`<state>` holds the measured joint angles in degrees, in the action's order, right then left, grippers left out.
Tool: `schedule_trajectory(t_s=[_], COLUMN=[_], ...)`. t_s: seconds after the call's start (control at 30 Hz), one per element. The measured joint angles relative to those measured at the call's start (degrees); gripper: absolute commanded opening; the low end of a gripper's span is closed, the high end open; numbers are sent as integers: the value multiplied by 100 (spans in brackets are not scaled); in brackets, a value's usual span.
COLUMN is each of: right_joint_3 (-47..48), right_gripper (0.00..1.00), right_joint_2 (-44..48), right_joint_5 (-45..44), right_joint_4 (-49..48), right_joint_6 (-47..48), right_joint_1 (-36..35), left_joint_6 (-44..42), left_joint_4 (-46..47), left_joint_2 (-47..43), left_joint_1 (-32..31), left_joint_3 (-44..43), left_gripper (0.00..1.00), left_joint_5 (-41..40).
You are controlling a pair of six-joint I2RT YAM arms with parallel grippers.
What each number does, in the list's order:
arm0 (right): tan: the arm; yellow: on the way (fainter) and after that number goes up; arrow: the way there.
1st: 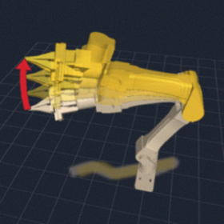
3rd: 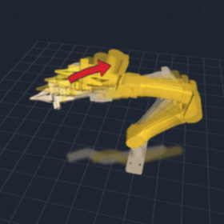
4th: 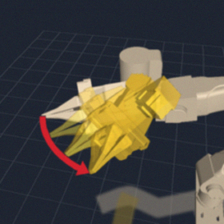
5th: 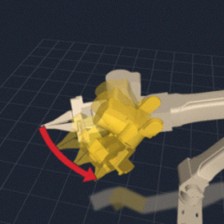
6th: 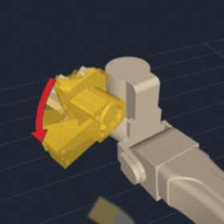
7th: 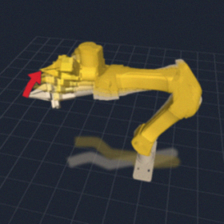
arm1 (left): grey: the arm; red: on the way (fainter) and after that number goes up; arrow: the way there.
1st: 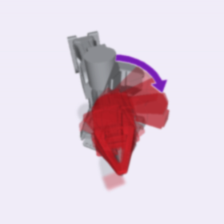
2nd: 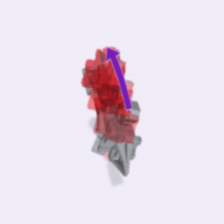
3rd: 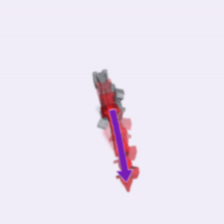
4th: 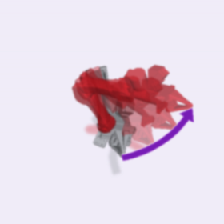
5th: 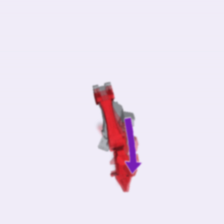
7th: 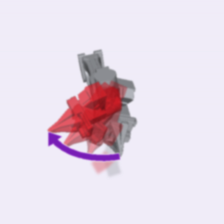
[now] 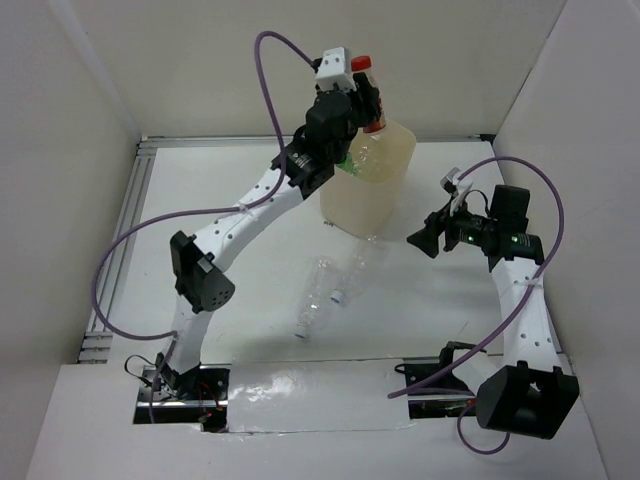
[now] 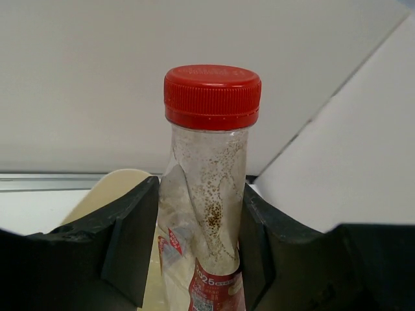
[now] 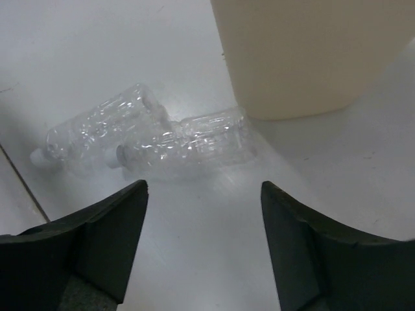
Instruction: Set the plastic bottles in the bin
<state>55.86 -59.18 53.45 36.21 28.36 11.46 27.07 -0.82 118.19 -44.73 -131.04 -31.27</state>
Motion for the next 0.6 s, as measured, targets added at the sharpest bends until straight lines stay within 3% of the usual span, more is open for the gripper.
schedule_trajectory(t_s=[0.03, 0.1, 0.23, 0.33, 0.37, 0.5, 0.6], right_joint_3=[-48, -114, -210, -433, -544, -1075, -1248], right_gripper=[94, 100, 100, 100, 100, 100, 100], right_joint_2=[28, 76, 111, 125, 136, 299, 341], right_joint_5=[11, 50, 389, 717, 776, 850, 780], right_joint_4=[61, 170, 564, 1012, 1121, 1268, 1274], right_joint_6=[63, 232, 1123, 2463, 2935, 4717, 5945], right_joint_1=[0, 0, 0, -4, -17, -245, -662], left_joint_6=[-59, -186, -323, -341, -339, -356, -463], left_joint_4=[-9, -120, -426, -557, -540, -643, -846], left_joint_2=[186, 372, 599, 612, 605, 461, -201], left_joint_1=[46, 105, 131, 129, 127, 122, 70], left_joint_3=[-127, -85, 39, 59, 57, 155, 951], left_gripper=[59, 71, 86, 90, 96, 97, 100], left_joint_5=[-24, -52, -33, 37, 61, 184, 245])
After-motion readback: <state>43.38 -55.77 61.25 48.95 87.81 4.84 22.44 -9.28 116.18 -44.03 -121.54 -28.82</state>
